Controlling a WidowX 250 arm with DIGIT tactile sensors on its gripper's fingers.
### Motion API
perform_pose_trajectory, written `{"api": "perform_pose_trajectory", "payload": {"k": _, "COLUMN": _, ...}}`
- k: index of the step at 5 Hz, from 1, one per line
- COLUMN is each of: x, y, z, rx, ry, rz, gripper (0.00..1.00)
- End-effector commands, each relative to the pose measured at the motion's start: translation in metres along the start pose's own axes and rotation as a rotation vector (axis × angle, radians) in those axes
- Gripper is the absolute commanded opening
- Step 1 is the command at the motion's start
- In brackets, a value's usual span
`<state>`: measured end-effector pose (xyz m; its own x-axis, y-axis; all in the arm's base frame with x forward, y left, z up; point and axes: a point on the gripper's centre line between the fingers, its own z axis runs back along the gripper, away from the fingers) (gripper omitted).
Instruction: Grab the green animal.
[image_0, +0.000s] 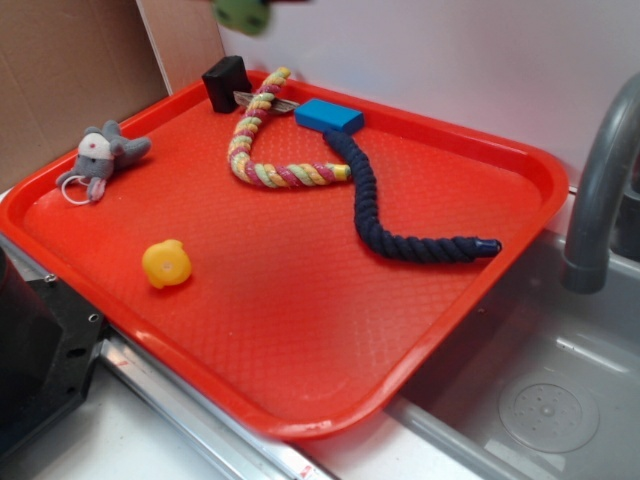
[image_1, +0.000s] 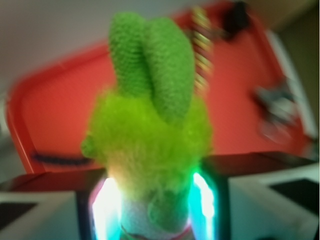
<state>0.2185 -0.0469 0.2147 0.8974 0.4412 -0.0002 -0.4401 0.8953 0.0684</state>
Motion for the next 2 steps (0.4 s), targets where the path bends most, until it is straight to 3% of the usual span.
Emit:
{"api": "perform_pose_trajectory", "payload": {"k": 1, "x": -0.0425, "y": 0.059, "z": 0.0258, "rx": -0.022, "ry": -0.059, "rz": 0.057, "gripper": 0.0}}
{"api": "perform_pose_trajectory", "payload": {"k": 2, "x": -0.0353, "y": 0.0563, "z": 0.0214, "rx": -0.046, "ry": -0.108, "rz": 0.046, "gripper": 0.0}}
